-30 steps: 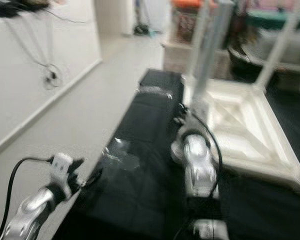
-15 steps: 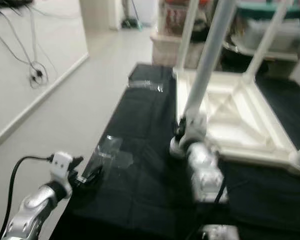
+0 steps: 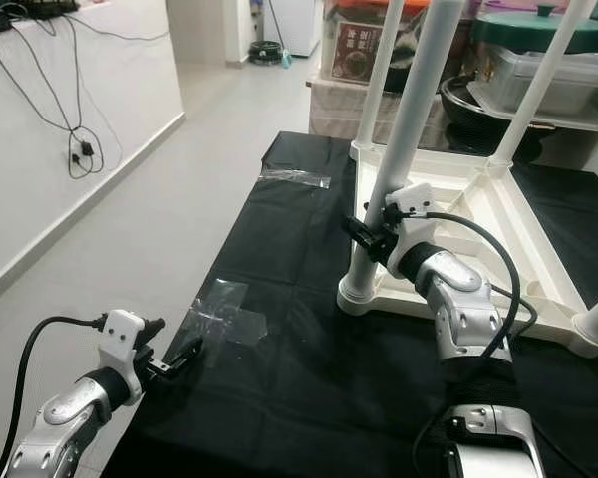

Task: Building children table

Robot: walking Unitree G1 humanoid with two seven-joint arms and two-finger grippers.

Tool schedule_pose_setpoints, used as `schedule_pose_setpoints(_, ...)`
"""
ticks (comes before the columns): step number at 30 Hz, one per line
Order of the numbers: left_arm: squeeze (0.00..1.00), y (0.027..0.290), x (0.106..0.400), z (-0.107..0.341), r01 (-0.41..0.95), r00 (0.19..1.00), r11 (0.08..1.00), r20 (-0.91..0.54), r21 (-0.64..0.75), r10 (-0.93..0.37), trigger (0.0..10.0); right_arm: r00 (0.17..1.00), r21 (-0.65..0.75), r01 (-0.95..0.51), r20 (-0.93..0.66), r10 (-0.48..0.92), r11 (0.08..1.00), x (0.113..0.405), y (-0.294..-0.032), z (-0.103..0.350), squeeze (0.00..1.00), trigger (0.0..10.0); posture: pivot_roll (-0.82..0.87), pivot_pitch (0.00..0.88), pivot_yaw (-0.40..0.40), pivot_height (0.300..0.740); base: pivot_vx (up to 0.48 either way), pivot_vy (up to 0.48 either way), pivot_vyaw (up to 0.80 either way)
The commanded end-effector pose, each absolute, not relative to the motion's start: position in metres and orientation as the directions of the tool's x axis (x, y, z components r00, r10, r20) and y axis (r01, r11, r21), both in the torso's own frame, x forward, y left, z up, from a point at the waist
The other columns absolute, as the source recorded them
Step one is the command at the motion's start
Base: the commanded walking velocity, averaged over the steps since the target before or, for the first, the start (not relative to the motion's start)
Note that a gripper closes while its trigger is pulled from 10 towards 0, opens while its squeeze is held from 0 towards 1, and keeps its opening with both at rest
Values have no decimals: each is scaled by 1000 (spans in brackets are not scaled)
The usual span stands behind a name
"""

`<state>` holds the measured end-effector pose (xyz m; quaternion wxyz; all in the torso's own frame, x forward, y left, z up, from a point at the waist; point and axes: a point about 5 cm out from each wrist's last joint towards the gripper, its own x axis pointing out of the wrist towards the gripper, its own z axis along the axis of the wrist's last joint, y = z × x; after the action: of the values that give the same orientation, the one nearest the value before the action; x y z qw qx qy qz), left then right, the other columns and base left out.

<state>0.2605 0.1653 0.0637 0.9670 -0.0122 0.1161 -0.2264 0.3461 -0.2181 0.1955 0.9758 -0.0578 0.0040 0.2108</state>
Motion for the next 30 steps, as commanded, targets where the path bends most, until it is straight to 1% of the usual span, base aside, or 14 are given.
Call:
schedule_pose_setpoints(1, 0, 167, 258, 63, 435, 870, 898, -226, -69, -439, 10000, 929, -96, -357, -141, 342, 929, 348, -211, 169, 0, 0, 74, 0, -61, 740, 0, 0, 0)
schedule_pose_setpoints(4, 0, 168, 256, 62, 435, 869, 898, -229, -70, -439, 10000, 971, -75, -201, -148, 188, 977, 352, -212, 162, 0, 0, 70, 0, -56, 740, 0, 0, 0)
schedule_pose_setpoints(5, 0, 168, 256, 61, 436, 867, 897, -233, -70, -440, 10000, 982, -29, 67, -173, -71, 997, 354, -219, 153, 0, 0, 59, 0, -48, 740, 0, 0, 0)
schedule_pose_setpoints(6, 0, 168, 256, 61, 436, 867, 897, -233, -70, -440, 10000, 982, -29, 67, -173, -71, 997, 354, -219, 153, 0, 0, 59, 0, -48, 740, 0, 0, 0)
schedule_pose_setpoints(7, 0, 168, 256, 61, 438, 866, 896, -235, -71, -442, 10000, 933, -29, 293, -210, -292, 956, 350, -224, 144, 0, 0, 62, 0, -48, 740, 0, 0, 0)
schedule_pose_setpoints(11, 0, 165, 258, 62, 444, 864, 893, -233, -71, -447, 10000, 883, -36, 417, -221, -415, 908, 340, -212, 136, 0, 0, 74, 0, -55, 740, 0, 0, 0)
schedule_pose_setpoints(12, 0, 163, 259, 62, 453, 859, 889, -232, -71, -456, 10000, 900, -50, 369, -229, -370, 928, 333, -185, 133, 0, 4078, 70, 0, -47, 740, 0, 0, 0)
schedule_pose_setpoints(13, 0, 162, 258, 62, 459, 856, 886, -233, -71, -462, 10000, 940, -34, 289, -178, -291, 957, 327, -166, 139, 141, 10000, 68, 0, -46, 740, 0, 0, 0)
schedule_pose_setpoints(15, 0, 161, 258, 62, 463, 854, 884, -234, -71, -466, 10000, 965, -19, 223, -140, -224, 975, 322, -154, 143, 141, 10000, 62, 0, -49, 740, 0, 0, 0)
schedule_pose_setpoints(16, 0, 161, 257, 61, 462, 854, 884, -234, -73, -465, 10000, 982, 2, 155, -110, -154, 988, 322, -154, 149, 1000, 10000, 61, 0, -55, 740, 0, 0, 0)
schedule_pose_setpoints(19, 0, 160, 257, 60, 455, 857, 887, -232, -78, -460, 10000, 996, 0, 66, -61, -66, 998, 329, -167, 163, 1000, 10000, 64, 0, -58, 740, 0, 0, 0)
schedule_pose_setpoints(20, 0, 160, 256, 60, 453, 858, 888, -231, -81, -458, 10000, 999, 22, -26, -35, 27, 999, 334, -171, 171, 0, 10000, 60, 0, -56, 740, 0, 0, 0)
schedule_pose_setpoints(25, 0, 160, 256, 59, 455, 856, 887, -233, -80, -461, 10000, 913, -58, -403, 48, 406, 913, 339, -185, 204, 0, 10000, 54, 0, -49, 740, 0, 0, 0)
schedule_pose_setpoints(30, 0, 160, 259, 61, 459, 855, 885, -232, -74, -463, 10000, 849, -152, -521, 8, 528, 840, 336, -192, 207, 0, 9216, 57, 0, -51, 740, 0, 0, 0)
